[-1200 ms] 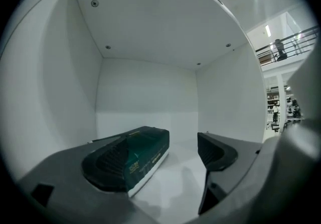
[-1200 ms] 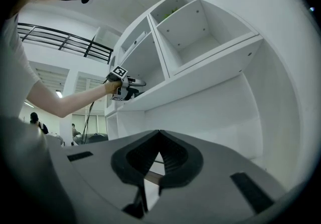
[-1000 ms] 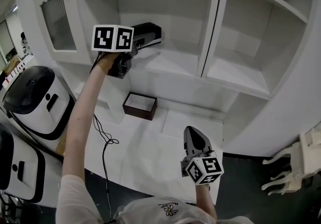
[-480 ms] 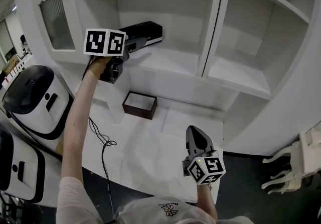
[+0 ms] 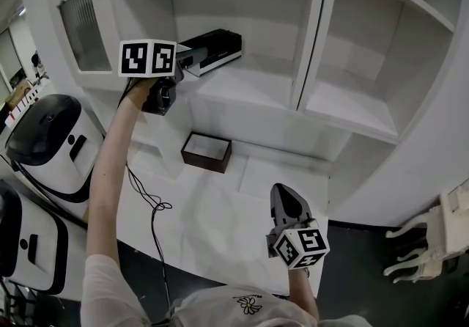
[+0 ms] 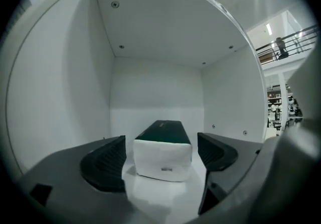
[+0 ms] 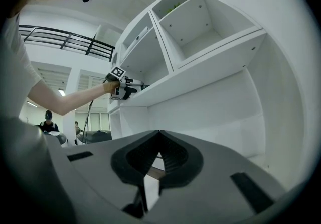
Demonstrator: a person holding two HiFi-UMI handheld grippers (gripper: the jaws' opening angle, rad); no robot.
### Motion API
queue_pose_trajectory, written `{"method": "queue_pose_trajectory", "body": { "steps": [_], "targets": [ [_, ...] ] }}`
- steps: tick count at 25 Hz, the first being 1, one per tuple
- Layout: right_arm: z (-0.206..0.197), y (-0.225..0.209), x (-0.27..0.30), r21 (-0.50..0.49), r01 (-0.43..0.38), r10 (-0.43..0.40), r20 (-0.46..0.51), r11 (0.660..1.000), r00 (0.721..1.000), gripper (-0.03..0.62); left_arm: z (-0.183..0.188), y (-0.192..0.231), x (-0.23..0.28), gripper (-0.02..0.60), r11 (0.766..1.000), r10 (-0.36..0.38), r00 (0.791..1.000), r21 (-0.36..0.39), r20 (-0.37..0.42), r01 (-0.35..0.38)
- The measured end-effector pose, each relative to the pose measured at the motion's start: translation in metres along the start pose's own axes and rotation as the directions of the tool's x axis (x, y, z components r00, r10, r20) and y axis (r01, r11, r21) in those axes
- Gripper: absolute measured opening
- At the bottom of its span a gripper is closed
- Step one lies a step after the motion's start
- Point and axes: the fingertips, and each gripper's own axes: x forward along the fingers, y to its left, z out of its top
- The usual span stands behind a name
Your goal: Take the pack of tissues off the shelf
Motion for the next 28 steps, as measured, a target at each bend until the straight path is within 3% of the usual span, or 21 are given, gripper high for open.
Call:
{"method": "queue_pose_trajectory", "body": {
  "steps": [5,10,18,25,28],
  "targets": [
    [-0.005,0.0,0.003,0.008,-0.004,0.004,-0.01,1.0,1.0,0.003,-0.009,0.005,0.014,0.439,0.996,-0.082,0.995,-0.031,-0.063,0.08],
    [-0.009,-0.007,0.008,0.027,-0.007,0.007,-0.017,1.0,1.0,0.003,-0.016,0.002,0.027,0.439,0.993,-0.113,0.989,-0.032,-0.098,0.11],
    [-0.011,-0.014,0.013,0.031,-0.002,0.003,-0.019,1.0,1.0,0.003,-0.018,0.002,0.033,0.439,0.992,-0.125,0.986,-0.002,-0.109,0.125],
    [-0.012,-0.01,0.011,0.031,-0.006,0.007,-0.025,1.0,1.0,0.003,-0.016,-0.004,0.031,0.422,0.987,-0.103,0.992,0.114,-0.072,0.111],
    [-0.01,-0.005,0.009,0.024,-0.012,0.013,-0.017,1.0,1.0,0.003,-0.015,-0.005,0.03,0.404,0.989,-0.074,0.995,0.127,-0.061,0.081]
  ]
}}
